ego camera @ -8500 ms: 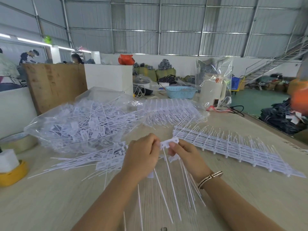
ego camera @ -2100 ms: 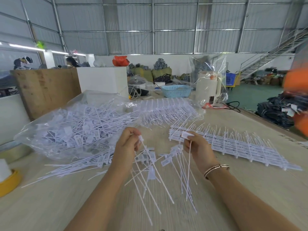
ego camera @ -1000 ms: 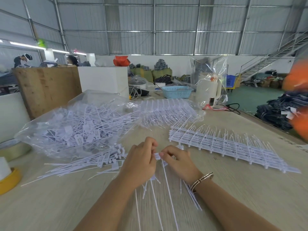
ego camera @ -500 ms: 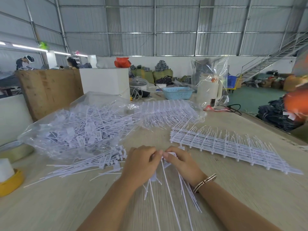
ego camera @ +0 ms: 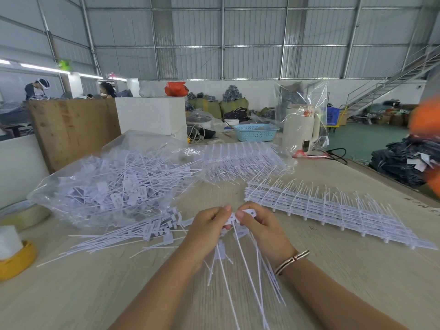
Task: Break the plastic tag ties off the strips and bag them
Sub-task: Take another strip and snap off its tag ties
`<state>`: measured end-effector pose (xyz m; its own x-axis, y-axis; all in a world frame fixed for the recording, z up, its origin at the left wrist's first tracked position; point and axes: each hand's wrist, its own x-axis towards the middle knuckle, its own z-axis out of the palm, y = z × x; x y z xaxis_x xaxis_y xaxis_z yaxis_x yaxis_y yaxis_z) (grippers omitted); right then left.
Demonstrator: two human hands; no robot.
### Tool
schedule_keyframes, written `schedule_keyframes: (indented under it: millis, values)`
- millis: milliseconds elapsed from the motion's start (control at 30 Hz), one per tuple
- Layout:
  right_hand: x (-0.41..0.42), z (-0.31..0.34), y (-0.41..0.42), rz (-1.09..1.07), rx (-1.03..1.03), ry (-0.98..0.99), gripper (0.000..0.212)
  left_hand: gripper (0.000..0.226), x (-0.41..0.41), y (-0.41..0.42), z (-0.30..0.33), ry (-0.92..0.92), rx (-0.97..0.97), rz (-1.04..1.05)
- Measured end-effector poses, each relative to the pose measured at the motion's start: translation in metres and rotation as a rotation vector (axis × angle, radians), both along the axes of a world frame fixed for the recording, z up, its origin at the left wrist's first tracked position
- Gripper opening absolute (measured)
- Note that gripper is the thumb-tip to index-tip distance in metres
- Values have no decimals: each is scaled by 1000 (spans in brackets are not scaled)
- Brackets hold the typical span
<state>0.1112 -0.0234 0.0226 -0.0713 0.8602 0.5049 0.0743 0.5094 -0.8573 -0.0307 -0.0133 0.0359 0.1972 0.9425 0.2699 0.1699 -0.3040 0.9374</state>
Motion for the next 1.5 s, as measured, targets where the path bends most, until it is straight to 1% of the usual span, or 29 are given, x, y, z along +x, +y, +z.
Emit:
schedule_keyframes:
  millis: [167, 267, 367, 500, 600, 667, 733, 800, 900, 1000, 1100, 1167, 1233, 1300, 1367, 1433, 1500]
  values:
    - [2, -3, 2, -23, 25, 9, 19, 53, 8, -5, 0, -131, -120, -53]
    - [-1, -1, 4, -51, 85, 17, 17, 55, 12, -4, 0, -221, -180, -27]
    - [-2, 0, 4, -72, 116, 14, 17, 56, 14, -3, 0, -202, -170, 11]
    - [-1, 1, 4, -68, 98, 23, 17, 58, 14, -5, 0, -177, -142, 28]
    - [-1, 1, 4, -25, 37, 124, 20, 54, 15, -6, 2, -177, -133, 37]
    - [5, 2, 6, -52, -31, 246, 23, 48, 10, -5, 5, -257, -160, 46]
    - [16, 3, 10, -105, -54, 332, 26, 47, 1, -1, 9, -318, -153, 65]
    - [27, 3, 13, -136, -76, 356, 32, 46, -7, 5, 11, -339, -112, 120]
    - [36, 1, 19, -162, -140, 346, 29, 41, -13, 9, 11, -316, -63, 171]
    - [36, -2, 22, -233, -214, 201, 24, 33, -19, 10, 7, -250, 34, 213]
    - [34, -9, 22, -308, -271, -51, 27, 34, -23, 10, 4, -118, 179, 217]
    - [32, -12, 22, -335, -230, -235, 30, 42, -24, 8, 3, -26, 257, 189]
    - [30, -12, 23, -381, -150, -410, 26, 44, -25, 7, 1, 42, 303, 151]
    - [29, -13, 25, -434, -70, -555, 16, 38, -25, 7, -2, 79, 323, 122]
    - [27, -15, 27, -462, -66, -680, 11, 30, -23, 8, -4, 90, 318, 88]
    - [27, -17, 26, -470, -113, -806, 14, 26, -21, 9, -5, 100, 289, 58]
    - [27, -16, 26, -475, -139, -843, 21, 22, -19, 10, -6, 115, 247, 43]
